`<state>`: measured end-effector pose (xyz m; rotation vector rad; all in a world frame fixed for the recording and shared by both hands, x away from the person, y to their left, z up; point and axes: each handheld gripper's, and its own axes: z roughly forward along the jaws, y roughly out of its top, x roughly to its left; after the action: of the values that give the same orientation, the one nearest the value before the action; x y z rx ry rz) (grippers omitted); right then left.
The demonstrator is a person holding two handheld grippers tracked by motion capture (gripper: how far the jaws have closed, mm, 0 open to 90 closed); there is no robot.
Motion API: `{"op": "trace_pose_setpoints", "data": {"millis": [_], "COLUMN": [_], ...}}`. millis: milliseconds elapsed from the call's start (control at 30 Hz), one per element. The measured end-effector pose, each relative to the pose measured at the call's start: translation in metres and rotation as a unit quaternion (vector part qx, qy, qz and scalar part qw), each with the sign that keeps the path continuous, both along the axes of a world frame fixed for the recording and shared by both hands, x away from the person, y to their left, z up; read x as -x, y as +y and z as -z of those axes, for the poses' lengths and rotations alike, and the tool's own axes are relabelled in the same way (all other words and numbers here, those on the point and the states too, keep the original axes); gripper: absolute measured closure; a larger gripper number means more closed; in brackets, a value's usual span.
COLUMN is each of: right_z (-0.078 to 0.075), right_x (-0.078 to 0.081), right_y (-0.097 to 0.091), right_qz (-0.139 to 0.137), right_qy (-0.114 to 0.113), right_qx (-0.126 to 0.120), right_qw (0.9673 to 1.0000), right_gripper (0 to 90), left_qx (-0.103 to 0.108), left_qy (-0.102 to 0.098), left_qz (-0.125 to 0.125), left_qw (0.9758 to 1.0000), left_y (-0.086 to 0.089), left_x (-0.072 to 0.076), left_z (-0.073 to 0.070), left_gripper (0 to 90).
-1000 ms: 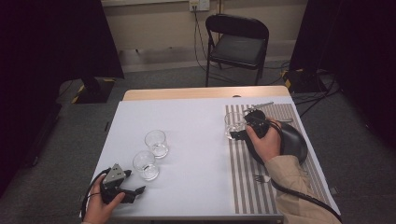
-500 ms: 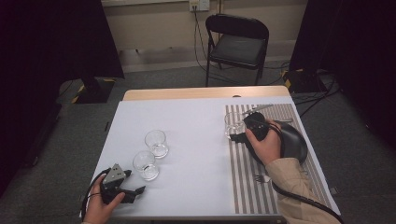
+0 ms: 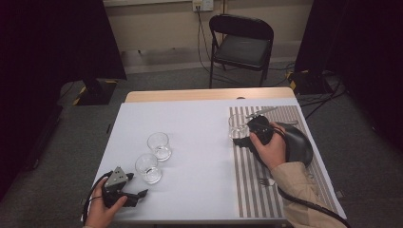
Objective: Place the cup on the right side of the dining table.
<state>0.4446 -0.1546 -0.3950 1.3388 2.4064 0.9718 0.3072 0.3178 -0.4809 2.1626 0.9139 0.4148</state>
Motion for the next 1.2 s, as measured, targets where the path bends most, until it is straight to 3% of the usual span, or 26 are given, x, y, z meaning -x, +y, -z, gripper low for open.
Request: {"op": "trace_pose_setpoints", "data": {"millis": [1200], "right_z": [0.009], "right_x": [0.013], "right_y": [0.002], "right_qz": [-0.026], "right_qy": [0.008], "right_qx": [0.006], "right_qw": [0.9996], "right_gripper": [16.1], "left_qx": [-0.003], "left_qy": [-0.002], "left_qz": [0.001], "left_qw": [1.0], "left_y": [0.0], "left_x": [0.0], "left_z": [0.0], "left_gripper": [13.3]}}
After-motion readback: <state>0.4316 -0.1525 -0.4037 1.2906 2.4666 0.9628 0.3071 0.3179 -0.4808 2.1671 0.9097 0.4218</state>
